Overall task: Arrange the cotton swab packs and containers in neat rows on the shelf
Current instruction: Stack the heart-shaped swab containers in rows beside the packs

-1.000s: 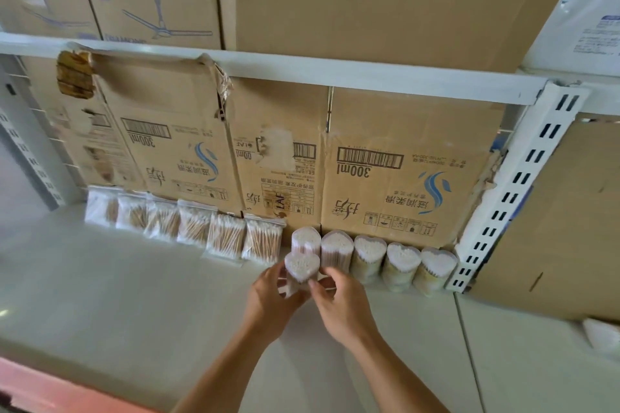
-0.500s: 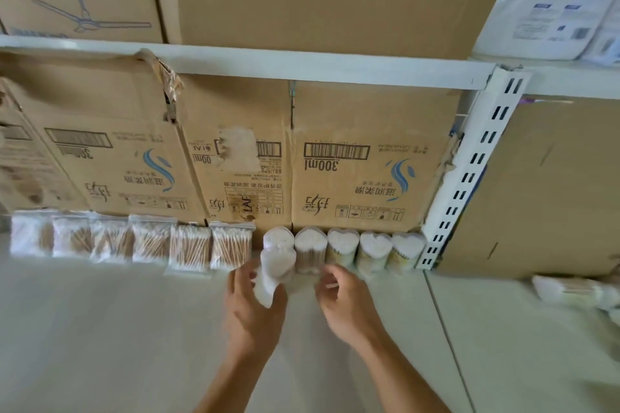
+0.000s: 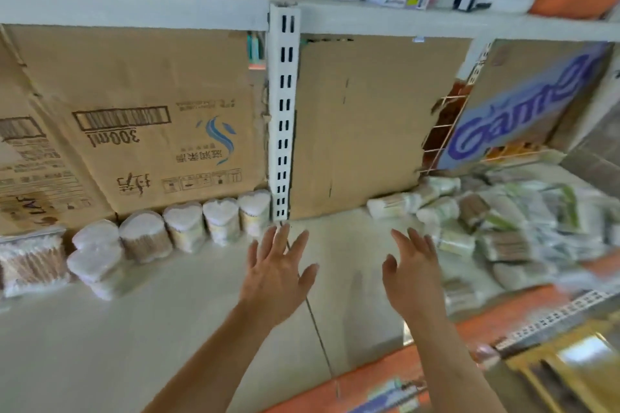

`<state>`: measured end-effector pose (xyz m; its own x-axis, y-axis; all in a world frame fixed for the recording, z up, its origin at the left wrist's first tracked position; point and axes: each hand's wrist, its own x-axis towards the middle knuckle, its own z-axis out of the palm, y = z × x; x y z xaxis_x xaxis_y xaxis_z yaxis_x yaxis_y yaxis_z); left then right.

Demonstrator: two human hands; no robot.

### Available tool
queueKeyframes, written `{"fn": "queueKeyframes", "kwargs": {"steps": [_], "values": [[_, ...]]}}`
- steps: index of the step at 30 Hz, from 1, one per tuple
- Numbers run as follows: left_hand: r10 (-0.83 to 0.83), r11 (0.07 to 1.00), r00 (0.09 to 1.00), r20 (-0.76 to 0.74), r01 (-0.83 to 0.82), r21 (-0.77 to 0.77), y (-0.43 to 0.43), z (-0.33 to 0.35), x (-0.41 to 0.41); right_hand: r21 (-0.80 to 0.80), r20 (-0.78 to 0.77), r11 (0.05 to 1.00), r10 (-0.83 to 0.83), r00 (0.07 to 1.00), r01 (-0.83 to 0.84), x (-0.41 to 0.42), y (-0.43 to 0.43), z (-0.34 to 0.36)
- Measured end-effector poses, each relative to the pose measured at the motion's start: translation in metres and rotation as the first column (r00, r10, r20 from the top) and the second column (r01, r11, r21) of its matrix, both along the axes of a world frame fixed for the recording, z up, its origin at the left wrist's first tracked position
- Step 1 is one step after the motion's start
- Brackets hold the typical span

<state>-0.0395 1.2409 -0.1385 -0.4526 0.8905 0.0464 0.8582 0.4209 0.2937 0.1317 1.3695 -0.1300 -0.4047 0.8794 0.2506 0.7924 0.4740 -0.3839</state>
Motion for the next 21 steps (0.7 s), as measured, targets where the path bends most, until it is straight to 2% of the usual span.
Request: {"fn": "queueKeyframes", "kwargs": {"steps": [3,6,8,10,13,16,18,21], "values": [[-0.063,0.998,0.997,0.033,0.064,-0.010,0.034,0.001,0.029,-0.050,0.035,0.987,-0.148,0.988,0.150,0.038,0.015,0.010],[-0.124,0.992,0.989,0.078,0.123,0.018,0.064,0.000,0.060,-0.230,0.090,0.930,-0.272,0.958,0.286,0.067,0.026,0.018],[-0.187,0.982,0.972,0.145,0.179,0.066,0.081,0.000,0.078,-0.360,0.136,0.887,-0.255,0.957,0.288,0.080,0.033,0.019],[-0.274,0.962,0.923,0.269,0.257,0.097,0.095,0.001,0.096,-0.420,0.134,0.869,-0.226,0.965,0.262,0.088,0.041,0.018],[-0.315,0.940,0.793,0.521,0.338,0.054,0.109,0.001,0.116,-0.452,0.032,0.864,-0.232,0.972,0.221,0.092,0.051,0.017],[-0.315,0.933,0.723,0.615,0.355,0.060,0.119,-0.006,0.123,-0.493,-0.096,0.855,-0.239,0.966,0.163,0.094,0.063,0.013],[-0.273,0.953,0.709,0.650,0.293,0.080,0.122,-0.009,0.122,-0.510,-0.211,0.854,-0.243,0.947,0.105,0.097,0.072,0.008],[-0.153,0.988,0.701,0.696,0.110,0.106,0.124,-0.008,0.116,-0.488,-0.356,0.873,-0.199,0.913,0.000,0.098,0.085,0.005]]}}
